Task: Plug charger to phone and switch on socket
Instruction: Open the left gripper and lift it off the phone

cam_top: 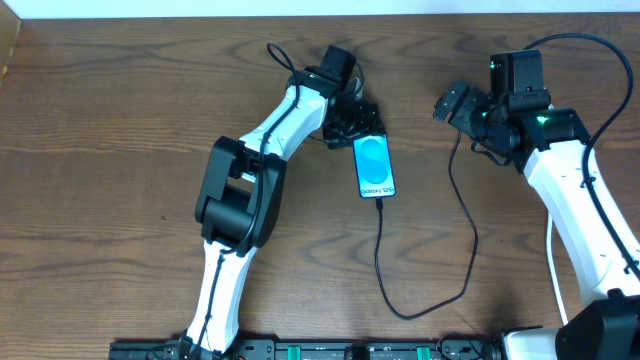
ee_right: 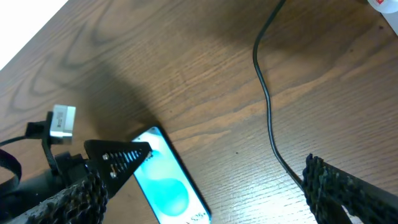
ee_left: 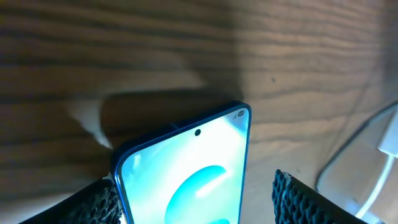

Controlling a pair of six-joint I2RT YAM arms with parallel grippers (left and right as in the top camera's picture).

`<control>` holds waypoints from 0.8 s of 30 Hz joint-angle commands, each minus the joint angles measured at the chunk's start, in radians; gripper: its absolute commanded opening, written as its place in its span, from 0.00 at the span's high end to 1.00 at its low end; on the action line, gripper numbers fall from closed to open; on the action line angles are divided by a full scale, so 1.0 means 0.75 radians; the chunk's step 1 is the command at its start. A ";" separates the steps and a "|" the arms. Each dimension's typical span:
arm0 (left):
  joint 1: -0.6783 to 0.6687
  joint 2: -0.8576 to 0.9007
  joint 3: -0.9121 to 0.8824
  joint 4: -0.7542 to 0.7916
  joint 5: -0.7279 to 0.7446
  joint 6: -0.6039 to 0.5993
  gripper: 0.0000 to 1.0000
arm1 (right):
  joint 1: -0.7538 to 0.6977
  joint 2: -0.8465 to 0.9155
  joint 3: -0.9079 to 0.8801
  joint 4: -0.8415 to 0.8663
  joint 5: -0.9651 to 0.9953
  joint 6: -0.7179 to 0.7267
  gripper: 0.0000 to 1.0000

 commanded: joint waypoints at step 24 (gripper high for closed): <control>0.209 -0.131 0.025 -0.093 -0.394 0.287 0.15 | -0.001 -0.021 0.004 -0.021 0.055 -0.050 0.01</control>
